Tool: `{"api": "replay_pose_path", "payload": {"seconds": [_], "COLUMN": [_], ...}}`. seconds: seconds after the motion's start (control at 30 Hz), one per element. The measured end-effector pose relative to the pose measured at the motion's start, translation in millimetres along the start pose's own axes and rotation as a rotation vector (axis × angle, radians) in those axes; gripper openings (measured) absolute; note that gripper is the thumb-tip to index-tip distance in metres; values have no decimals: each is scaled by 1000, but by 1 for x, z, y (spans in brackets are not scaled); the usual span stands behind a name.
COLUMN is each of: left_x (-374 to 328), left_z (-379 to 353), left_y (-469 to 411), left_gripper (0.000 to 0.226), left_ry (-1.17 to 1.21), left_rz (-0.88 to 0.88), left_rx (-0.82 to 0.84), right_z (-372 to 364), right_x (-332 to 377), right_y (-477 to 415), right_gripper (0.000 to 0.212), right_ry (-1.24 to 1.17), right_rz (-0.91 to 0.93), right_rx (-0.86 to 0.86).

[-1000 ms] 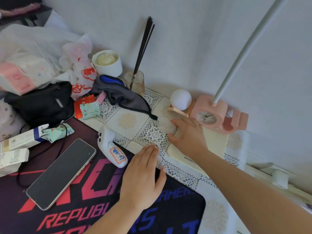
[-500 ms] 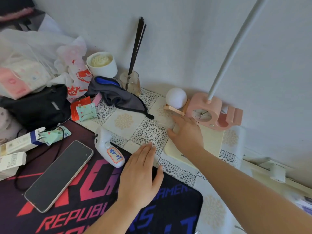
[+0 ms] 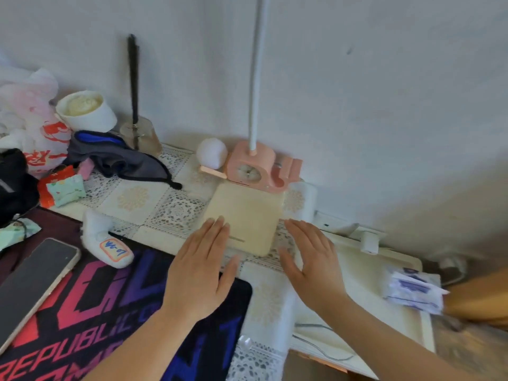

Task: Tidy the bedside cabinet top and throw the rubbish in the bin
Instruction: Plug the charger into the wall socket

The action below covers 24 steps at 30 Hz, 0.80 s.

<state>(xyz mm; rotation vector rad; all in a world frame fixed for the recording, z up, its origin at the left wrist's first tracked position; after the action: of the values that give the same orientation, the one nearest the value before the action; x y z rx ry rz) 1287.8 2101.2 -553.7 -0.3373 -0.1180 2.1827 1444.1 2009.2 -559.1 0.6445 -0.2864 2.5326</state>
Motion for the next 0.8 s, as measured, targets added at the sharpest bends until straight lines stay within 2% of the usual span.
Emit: {"api": "replay_pose_path", "payload": {"seconds": [0.23,0.37,0.63,0.73,0.8], "left_x": [-150,-208,-217,-212,-211], "left_z": [-31,-71,-171,-192,-208], "left_y": [-42,-35,-5,-4,-2], "left_gripper": [56,54,68,84,84], "left_ry": [151,169,33,46,71], "left_rz": [-201,-254,-175,-143,-137], "left_rx": [3,101,373,385,417], "right_z": [45,52,16,-4,-17], "right_x": [-128,-184,-246,-261,-267], "right_y": [55,80,101,99,95], "right_gripper": [55,56,58,60,63], "right_ry": [94,133,109,66,39], "right_rz": [-206,-316,-408,-416,-409], "right_rx": [-76,-91,22,83,111]}}
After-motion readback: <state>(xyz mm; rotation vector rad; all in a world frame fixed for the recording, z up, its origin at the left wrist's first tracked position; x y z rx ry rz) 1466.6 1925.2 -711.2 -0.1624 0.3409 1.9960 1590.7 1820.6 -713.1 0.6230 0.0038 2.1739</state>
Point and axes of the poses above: each hand's wrist, its own y-axis away from the middle knuckle, its own z-axis out of the back of the hand, x = y × z, the point moved 10 cm from there along -y, towards the middle knuckle, and after that the axes turned 4 degrees about -z, right-handed, at the moved point
